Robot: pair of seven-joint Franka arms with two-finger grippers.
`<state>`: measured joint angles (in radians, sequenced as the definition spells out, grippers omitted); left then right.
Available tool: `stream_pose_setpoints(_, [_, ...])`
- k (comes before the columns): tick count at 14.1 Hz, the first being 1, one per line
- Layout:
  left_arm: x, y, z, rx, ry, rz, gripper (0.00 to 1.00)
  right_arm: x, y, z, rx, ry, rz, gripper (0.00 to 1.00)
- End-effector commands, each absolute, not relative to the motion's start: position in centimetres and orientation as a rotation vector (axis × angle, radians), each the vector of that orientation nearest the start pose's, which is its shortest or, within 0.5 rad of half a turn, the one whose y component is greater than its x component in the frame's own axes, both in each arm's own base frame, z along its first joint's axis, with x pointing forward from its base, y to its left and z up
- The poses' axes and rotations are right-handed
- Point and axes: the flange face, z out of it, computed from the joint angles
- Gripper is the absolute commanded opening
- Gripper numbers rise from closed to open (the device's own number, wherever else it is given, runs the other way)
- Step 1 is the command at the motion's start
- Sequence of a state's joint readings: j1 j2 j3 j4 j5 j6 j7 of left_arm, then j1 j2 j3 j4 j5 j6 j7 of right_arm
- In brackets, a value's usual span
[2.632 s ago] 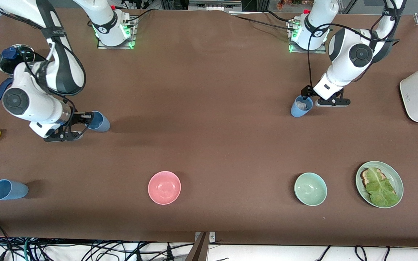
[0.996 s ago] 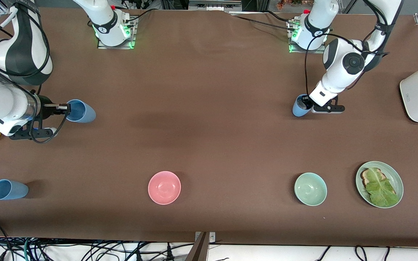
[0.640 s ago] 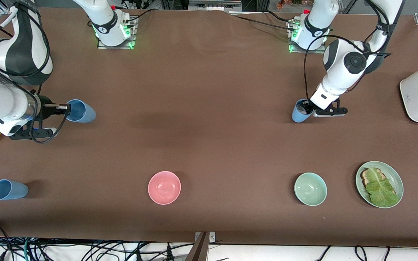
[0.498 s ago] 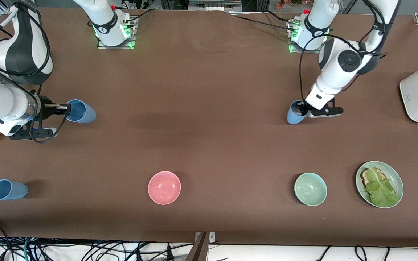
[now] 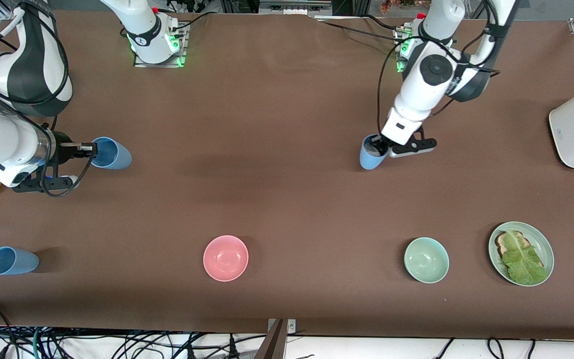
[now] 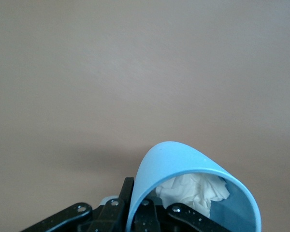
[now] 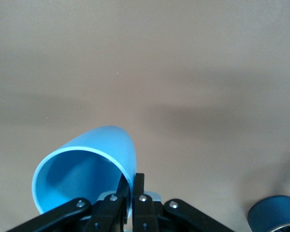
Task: Stack blue cups with both arms
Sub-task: 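Carry the tissue cup with the left gripper to the table center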
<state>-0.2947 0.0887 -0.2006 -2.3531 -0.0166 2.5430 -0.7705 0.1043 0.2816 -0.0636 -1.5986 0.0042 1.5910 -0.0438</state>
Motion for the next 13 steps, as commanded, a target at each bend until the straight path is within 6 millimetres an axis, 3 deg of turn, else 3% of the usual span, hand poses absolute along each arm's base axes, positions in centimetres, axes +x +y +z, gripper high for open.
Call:
stream_pose_setpoints(1, [45.9,-30.9,29.1,-3.181,-0.589,-0.061,0.0,61.1,3.1,45.6,-3.106,-0.122,0.458,0.0])
stream_pose_setpoints(4, [44.9,-36.8,27.6,-3.184,-0.635,-0.03,0.0,61.2,3.1,45.6,-3.105,-0.122,0.455,0.0])
stream_pose_setpoints(7, [44.6,-41.4,27.4,-3.201,-0.689,-0.024,0.0,61.1,3.2,45.6,-3.105,-0.124,0.458,0.0])
stream_pose_setpoints(10, [44.3,-43.9,26.6,-3.203,-0.712,-0.017,0.0,61.2,3.3,45.6,-3.105,-0.124,0.455,0.0])
stream_pose_setpoints(13, [44.7,-45.1,25.7,-3.191,-0.742,-0.007,0.0,61.2,3.3,45.6,-3.105,-0.124,0.455,0.0])
